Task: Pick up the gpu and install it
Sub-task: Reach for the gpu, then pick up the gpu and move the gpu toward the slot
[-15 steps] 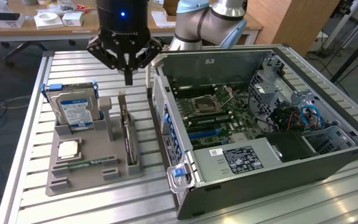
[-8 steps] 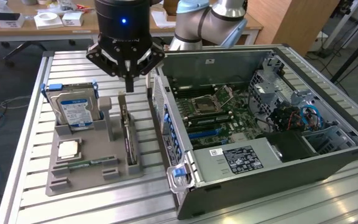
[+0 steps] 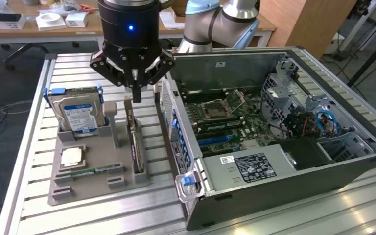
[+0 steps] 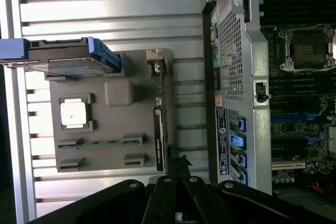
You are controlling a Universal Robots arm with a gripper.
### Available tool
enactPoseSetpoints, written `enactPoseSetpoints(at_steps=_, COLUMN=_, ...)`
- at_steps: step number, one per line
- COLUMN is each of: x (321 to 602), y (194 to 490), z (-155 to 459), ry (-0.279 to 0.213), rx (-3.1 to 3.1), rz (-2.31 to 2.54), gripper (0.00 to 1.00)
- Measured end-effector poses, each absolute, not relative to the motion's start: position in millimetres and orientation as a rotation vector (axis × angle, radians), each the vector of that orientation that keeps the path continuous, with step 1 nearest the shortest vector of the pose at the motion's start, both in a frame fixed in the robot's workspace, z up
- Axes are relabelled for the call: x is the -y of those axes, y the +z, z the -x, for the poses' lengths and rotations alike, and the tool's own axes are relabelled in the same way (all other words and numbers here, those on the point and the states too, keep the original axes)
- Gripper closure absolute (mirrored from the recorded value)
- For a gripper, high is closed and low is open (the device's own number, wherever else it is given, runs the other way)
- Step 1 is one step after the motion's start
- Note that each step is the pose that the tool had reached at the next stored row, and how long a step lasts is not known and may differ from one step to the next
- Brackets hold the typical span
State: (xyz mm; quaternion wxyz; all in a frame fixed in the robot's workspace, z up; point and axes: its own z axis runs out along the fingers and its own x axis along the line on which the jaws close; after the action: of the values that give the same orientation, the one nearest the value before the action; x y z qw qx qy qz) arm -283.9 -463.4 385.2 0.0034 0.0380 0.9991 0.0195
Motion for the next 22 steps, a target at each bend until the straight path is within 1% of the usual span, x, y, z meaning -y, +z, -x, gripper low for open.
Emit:
enactPoseSetpoints(at_steps=13, x=463.4, y=385.2, z=283.9, ry=0.061, rx=-3.132, rz=-0.119, gripper=0.90)
enactPoseSetpoints(at_steps=14, x=463.4, y=385.2, z=283.9, ry=0.061, rx=-3.132, rz=-0.119, gripper=0.89)
enactPoseSetpoints(at_steps=15, x=463.4, y=385.2, z=283.9, ry=0.061, rx=-3.132, rz=-0.119, gripper=0.84)
enactPoseSetpoints(at_steps=16, x=463.5, y=385.2, z=283.9, ry=0.061, rx=-3.132, rz=-0.119, gripper=0.84)
enactPoseSetpoints(at_steps=18, x=463.4, y=385.2, z=283.9, ry=0.061, rx=-3.132, rz=-0.119, gripper=0.71)
enactPoseSetpoints(at_steps=19, x=463.4, y=385.2, z=283.9, ry=0.061, rx=-3.132, rz=-0.119, gripper=0.71)
enactPoseSetpoints(at_steps=21, x=463.4, y=385.2, z=283.9, ry=0.061, rx=-3.132, rz=-0.119, gripper=0.59)
enactPoseSetpoints(at_steps=22, x=463.4, y=385.2, z=283.9, ry=0.061, rx=-3.132, rz=-0.119, gripper=0.59)
